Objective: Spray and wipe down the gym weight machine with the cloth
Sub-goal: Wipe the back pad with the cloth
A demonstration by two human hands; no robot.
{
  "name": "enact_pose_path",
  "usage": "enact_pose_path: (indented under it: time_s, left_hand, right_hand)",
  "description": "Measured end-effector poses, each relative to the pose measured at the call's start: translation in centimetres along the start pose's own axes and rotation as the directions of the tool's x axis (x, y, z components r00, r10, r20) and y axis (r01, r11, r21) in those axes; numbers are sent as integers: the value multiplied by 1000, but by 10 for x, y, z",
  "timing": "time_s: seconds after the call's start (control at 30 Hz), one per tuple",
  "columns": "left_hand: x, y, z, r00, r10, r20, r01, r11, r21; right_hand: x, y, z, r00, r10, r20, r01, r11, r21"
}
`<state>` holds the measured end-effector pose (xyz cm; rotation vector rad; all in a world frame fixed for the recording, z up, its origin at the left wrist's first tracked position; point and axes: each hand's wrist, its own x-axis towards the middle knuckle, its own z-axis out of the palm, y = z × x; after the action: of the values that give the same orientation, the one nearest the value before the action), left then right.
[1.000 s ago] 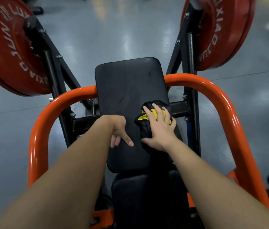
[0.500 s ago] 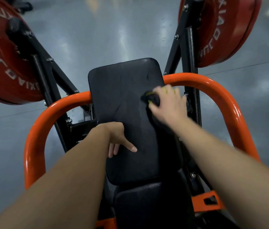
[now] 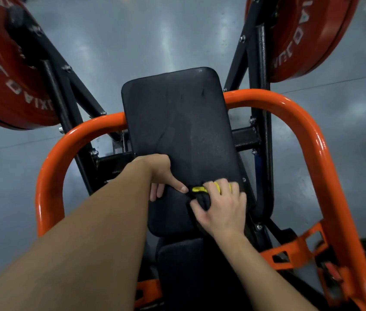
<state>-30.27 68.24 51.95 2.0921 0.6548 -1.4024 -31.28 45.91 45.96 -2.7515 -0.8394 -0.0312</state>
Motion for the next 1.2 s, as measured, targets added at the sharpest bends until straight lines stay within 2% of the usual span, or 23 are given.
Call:
enact_pose_path:
  time_s: [0.1,0.2,0.3,0.4,0.47,0.6,0.77,0.87,0.97,1.07,1.13,1.2]
  left_hand:
    - [-2,-1,-1,1000,17,-3,-17,1000,-8]
    - [-1,-3,-3,1000,22,11,-22,1000,-16]
    - [2,-3,-4,1000,21,20,-20,999,-34]
    - [1,-3,-3,1000,18,7,-17,999,-47]
    - [0,-3,-2,1000,14,-6,-14,999,-48]
    - [-5,0,-1,1000,5,-21,-6,1000,-30]
    - [-8,1,1,1000,-7,-19,7,999,-37]
    - [-7,1,1,1000,-7,-12,7,999,-36]
    - [-4,-1,0,1000,-2,-11,2,999,-37]
    - [-2,-1,0,1000,2,-6,-2,1000,-31]
    - [-1,-1,-1,1000,1,-1,-2,999,-39]
    - [0,-1,-2,1000,6,4,-5,999,-50]
  right_hand:
    - [-9,3,-1,999,29,27,-29,999,34]
    - [12,8,-14,997,-35,64,28,994,109]
    - [72,16,-28,996,-79,39,78,996,34]
    - [146,13,-40,993,90,81,-96,993,68]
    - [154,8,-36,982,167,83,-174,982,80]
    - [73,6,-15,984,173,-35,-172,984,44]
    - [-33,10,-1,996,84,32,-86,994,66]
    - [-51,14,2,998,43,44,-45,998,49]
    - [-21,11,-5,998,57,6,-57,996,70]
    - [51,7,-23,992,110,-65,-106,992,73]
    - [116,4,-37,985,172,12,-172,979,111]
    - [163,-1,-42,981,161,107,-172,978,114]
